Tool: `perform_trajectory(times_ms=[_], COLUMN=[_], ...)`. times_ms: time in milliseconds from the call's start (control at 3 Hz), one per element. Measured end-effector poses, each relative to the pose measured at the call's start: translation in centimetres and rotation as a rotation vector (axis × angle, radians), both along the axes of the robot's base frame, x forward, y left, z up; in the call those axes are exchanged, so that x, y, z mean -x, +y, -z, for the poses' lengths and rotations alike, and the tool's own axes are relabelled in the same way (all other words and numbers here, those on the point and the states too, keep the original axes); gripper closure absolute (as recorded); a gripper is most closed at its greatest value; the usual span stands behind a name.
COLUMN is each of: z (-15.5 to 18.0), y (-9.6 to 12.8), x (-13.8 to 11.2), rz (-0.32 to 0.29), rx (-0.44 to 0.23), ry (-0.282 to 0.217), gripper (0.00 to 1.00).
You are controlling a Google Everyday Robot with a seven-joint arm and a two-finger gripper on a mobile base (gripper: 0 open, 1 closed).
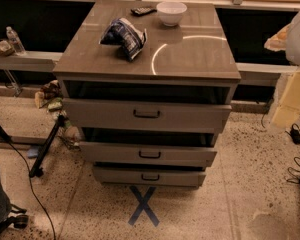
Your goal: Pick blue chip bag
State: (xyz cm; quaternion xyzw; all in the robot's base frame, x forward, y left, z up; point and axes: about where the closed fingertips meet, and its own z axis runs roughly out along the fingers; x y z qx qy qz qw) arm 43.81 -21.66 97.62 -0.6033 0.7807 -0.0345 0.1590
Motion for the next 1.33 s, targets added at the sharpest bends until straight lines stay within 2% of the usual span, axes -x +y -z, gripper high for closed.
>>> perform_trajectory(times_ms=[333, 667, 1000, 1333], z=[0.0, -0.8, -3.1, -3.9], y=[0.0, 2.6, 9.6, 15.9], x=[0.0, -2.0, -6.8, -10.8], rz=[0.0, -0.003, -0.056, -0.073], rx=[0.0, -0.099, -0.316, -0.509], ry=[0.0, -0.068, -0.185, -0.242], gripper=[0.0, 0.0, 0.0, 0.0])
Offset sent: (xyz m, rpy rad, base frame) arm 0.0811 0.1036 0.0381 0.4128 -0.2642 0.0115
